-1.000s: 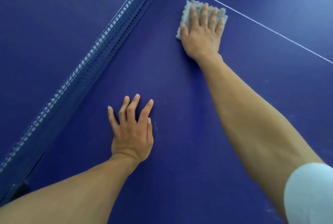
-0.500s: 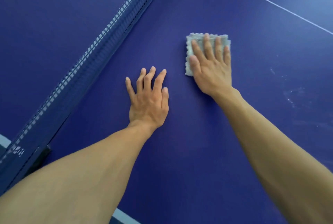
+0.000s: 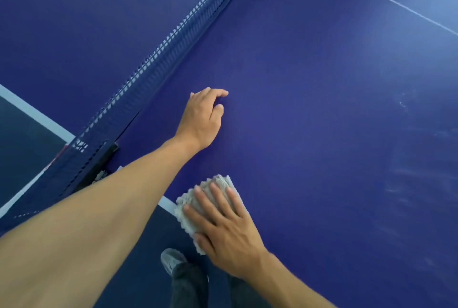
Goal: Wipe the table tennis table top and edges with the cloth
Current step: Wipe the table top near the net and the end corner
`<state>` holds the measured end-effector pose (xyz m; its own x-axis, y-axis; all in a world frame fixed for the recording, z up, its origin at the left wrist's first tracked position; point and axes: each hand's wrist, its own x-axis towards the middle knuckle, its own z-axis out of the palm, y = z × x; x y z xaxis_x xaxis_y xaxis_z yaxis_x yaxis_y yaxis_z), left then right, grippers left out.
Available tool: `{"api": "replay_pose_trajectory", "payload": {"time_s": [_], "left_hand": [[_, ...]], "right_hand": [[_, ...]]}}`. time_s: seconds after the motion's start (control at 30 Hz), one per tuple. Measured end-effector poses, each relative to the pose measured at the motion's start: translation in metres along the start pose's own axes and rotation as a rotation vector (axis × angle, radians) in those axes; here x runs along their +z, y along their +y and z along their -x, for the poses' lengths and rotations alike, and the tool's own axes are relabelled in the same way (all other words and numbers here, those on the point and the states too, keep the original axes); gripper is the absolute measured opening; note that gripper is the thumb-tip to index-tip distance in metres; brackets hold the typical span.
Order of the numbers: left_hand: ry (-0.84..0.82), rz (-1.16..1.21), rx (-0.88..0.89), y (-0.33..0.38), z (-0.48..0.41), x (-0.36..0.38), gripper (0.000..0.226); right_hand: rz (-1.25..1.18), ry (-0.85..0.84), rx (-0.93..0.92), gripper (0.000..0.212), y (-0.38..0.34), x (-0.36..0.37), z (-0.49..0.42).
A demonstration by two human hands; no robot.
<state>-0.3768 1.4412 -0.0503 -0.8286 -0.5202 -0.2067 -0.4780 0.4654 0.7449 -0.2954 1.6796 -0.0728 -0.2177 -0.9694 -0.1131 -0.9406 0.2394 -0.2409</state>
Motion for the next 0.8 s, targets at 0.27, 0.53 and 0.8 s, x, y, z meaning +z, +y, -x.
{"api": "replay_pose_trajectory", "payload": {"time_s": [0.27,0.53,0.8], "left_hand": [[0.027,-0.539,0.114,-0.021,0.049,0.035,0.05],[0.095,-0.445,0.136,-0.023,0.047,0.039,0.052],[0.265,0.139,0.089,-0.02,0.051,0.024,0.043]], "right_hand": [[0.005,-0.102,0.41,0.059,0.064,-0.014,0.136],[-0.135,0.104,1.064,0.069,0.202,-0.058,-0.009],[0.031,0.064,0.435,0.062,0.157,-0.054,-0.151]]}}
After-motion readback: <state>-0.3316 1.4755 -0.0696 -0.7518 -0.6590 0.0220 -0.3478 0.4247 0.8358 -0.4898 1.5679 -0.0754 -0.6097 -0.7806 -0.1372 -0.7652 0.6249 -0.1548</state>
